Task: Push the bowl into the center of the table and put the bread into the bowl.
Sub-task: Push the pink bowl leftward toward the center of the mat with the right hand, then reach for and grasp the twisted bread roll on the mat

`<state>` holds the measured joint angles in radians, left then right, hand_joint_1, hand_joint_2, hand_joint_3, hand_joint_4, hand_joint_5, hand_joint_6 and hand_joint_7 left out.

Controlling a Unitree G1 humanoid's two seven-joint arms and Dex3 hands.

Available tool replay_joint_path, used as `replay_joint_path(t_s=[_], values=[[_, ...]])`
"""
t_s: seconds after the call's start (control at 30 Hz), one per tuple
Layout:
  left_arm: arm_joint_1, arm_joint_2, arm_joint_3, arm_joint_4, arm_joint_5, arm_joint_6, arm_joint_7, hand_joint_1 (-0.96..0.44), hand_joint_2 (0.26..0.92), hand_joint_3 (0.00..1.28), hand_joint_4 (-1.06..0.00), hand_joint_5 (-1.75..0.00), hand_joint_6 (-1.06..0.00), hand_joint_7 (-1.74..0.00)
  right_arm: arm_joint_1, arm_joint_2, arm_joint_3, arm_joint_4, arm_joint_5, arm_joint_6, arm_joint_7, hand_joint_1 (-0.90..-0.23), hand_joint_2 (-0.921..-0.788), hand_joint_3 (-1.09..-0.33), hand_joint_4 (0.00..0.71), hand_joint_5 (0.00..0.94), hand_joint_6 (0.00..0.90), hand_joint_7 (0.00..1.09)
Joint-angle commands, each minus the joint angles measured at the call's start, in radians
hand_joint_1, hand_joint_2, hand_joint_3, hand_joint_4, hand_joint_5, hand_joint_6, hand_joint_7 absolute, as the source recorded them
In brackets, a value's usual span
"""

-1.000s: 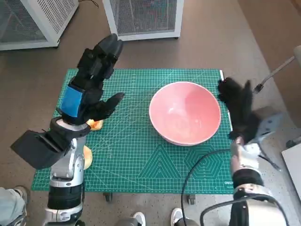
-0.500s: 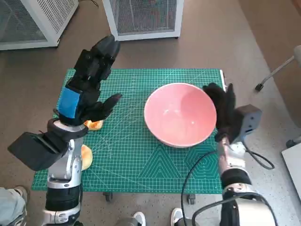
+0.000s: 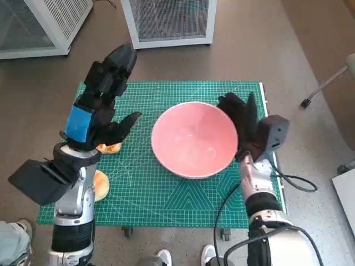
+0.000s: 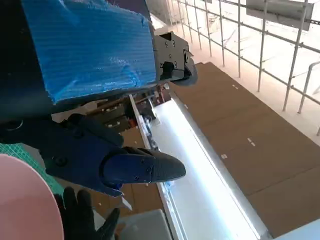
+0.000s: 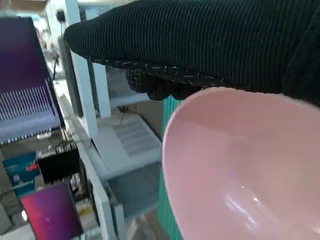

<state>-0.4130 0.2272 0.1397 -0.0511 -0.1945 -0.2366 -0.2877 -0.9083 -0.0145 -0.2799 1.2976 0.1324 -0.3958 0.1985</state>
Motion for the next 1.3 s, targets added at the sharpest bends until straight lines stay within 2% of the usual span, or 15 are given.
replay_joint_path(t_s=[0.03,0.57,0.73,0.93,1.13,1.3], values=[[0.018,0.006,0.008,-0.024,0.000,-0.009,0.006,-0.68,0.921,0.32,-0.22,-0.01,-0.09,-0.43,-0.006,0.026,-0.011,0.019,0.006,0.033,-0.003,-0.593,-0.921,-0.785,0.194,0.000,0.255,0.15],[0.049,0.015,0.022,-0.059,-0.001,0.003,0.009,-0.68,0.921,0.33,-0.22,0.00,-0.09,-0.42,-0.041,0.068,-0.023,0.021,0.001,0.069,0.000,-0.605,-0.921,-0.770,0.196,0.002,0.269,0.14],[0.055,0.014,0.023,-0.062,-0.003,0.003,0.008,-0.68,0.921,0.33,-0.23,0.00,-0.10,-0.42,-0.046,0.059,-0.023,0.017,0.001,0.066,0.012,-0.605,-0.921,-0.766,0.200,0.004,0.271,0.14],[0.060,0.018,0.029,-0.068,-0.011,0.013,0.007,-0.68,0.921,0.33,-0.22,0.00,-0.10,-0.41,-0.062,0.028,-0.032,0.007,0.009,0.050,0.032,-0.608,-0.921,-0.761,0.192,0.000,0.271,0.14],[0.060,0.020,0.033,-0.083,-0.005,0.029,0.015,-0.68,0.921,0.33,-0.22,0.00,-0.10,-0.41,-0.088,0.007,-0.038,-0.027,0.022,-0.002,0.057,-0.607,-0.921,-0.754,0.194,0.002,0.266,0.13],[0.051,0.022,0.033,-0.079,-0.003,0.034,0.018,-0.68,0.921,0.33,-0.22,0.00,-0.10,-0.41,-0.094,0.009,-0.047,-0.083,0.059,-0.098,0.126,-0.606,-0.921,-0.752,0.196,0.003,0.266,0.13]])
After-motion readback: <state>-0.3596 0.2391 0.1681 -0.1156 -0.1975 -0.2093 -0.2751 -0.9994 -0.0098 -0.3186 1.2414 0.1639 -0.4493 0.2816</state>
